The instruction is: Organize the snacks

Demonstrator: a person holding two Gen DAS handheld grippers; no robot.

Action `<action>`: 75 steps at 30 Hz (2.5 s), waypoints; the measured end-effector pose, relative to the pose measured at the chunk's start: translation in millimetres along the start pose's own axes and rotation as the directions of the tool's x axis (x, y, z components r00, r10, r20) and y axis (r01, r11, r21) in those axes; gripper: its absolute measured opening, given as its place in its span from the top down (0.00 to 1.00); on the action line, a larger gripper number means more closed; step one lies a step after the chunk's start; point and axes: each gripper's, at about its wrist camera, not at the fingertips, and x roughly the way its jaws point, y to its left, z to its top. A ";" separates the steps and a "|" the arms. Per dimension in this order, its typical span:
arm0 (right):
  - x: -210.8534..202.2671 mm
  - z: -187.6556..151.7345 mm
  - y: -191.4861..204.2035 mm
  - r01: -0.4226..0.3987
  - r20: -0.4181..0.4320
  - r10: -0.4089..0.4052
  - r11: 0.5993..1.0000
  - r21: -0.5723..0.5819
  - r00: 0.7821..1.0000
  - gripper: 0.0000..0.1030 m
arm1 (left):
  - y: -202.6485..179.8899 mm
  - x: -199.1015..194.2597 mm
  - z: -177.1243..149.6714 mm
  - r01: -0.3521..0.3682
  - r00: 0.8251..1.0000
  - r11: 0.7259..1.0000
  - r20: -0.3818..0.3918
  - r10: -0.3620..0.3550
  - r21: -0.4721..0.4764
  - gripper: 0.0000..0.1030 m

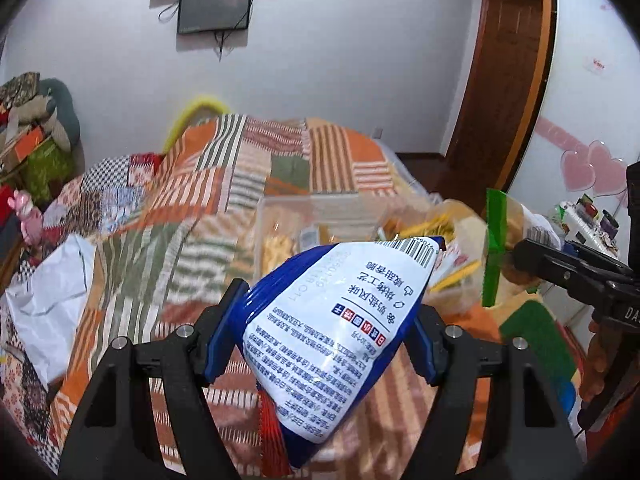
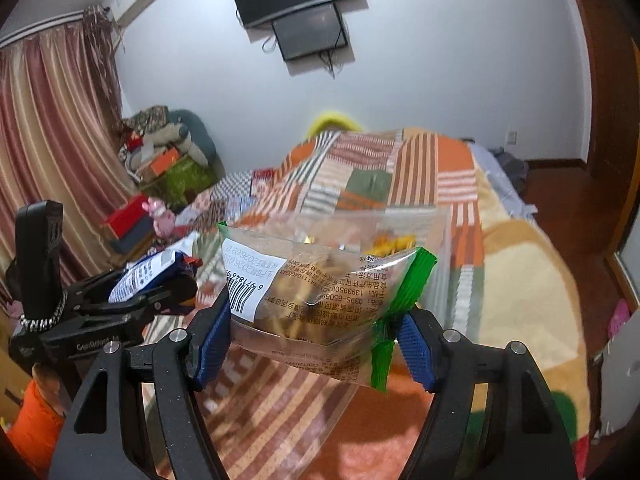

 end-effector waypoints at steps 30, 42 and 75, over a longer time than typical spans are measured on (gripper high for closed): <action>90.3 28.0 -20.5 0.103 -0.068 -0.102 0.995 0.008 0.992 0.30 | -3.3 118.4 21.3 -0.087 0.991 0.996 -0.107 0.084 -0.029 0.22; 51.5 23.0 -24.1 0.087 -0.044 -0.087 0.996 0.006 0.995 0.28 | -19.7 84.0 18.8 -0.030 0.996 0.999 -0.082 0.032 0.019 0.11; -108.3 3.3 58.7 0.181 0.304 -0.135 0.975 -0.128 0.943 0.00 | -58.5 -152.1 5.7 -0.088 0.928 0.996 0.365 0.075 0.020 0.00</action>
